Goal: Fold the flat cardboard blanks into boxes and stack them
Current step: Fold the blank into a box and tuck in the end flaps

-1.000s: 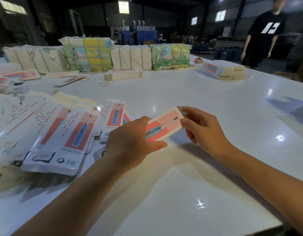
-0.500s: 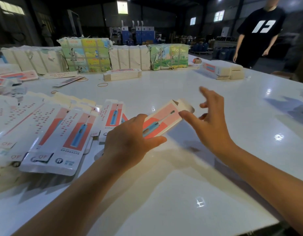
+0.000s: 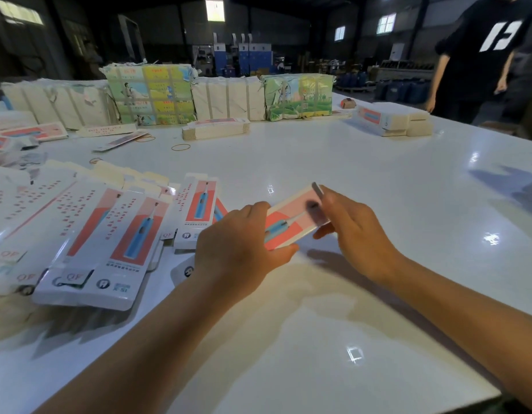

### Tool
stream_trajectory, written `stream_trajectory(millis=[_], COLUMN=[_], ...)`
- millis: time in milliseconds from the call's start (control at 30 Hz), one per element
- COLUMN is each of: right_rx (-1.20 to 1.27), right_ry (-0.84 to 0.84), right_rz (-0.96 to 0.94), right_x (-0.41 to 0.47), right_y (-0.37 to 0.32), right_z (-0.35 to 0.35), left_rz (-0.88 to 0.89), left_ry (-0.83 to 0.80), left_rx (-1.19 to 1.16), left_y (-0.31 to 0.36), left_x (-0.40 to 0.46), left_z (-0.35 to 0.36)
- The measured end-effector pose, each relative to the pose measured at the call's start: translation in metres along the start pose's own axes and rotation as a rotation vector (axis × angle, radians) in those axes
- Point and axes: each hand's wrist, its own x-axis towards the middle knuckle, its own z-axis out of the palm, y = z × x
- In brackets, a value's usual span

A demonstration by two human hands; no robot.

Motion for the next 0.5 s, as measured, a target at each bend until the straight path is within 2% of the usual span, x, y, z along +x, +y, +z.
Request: stream_trajectory(millis=[67, 300, 367, 500], right_rx=[0.214, 0.475, 0.48, 0.336], right_ry=[0.012, 0.036, 0.056, 0.053], right_rz=[0.081, 0.193, 0.199, 0.137], right_x=[0.0037, 0.0057, 0.0072, 0.0035], right_y=[-0.004, -0.0054, -0.0041, -0.0043], right_z=[-0.0006, -0.0052, -0.0052, -0.0035], left_rz=[0.016, 0.058, 0.072, 0.099], left_ry=[0.026, 0.099, 0.12, 0.134], left_rx=[0.002, -0.01, -0.006, 0.01], left_y=[-0.0015, -0.0023, -0.0029, -0.0027], left_x=[-0.0004, -0.0036, -0.0048, -0.0054], left_z=[-0.0003, -0.0009, -0.0012, -0.0008])
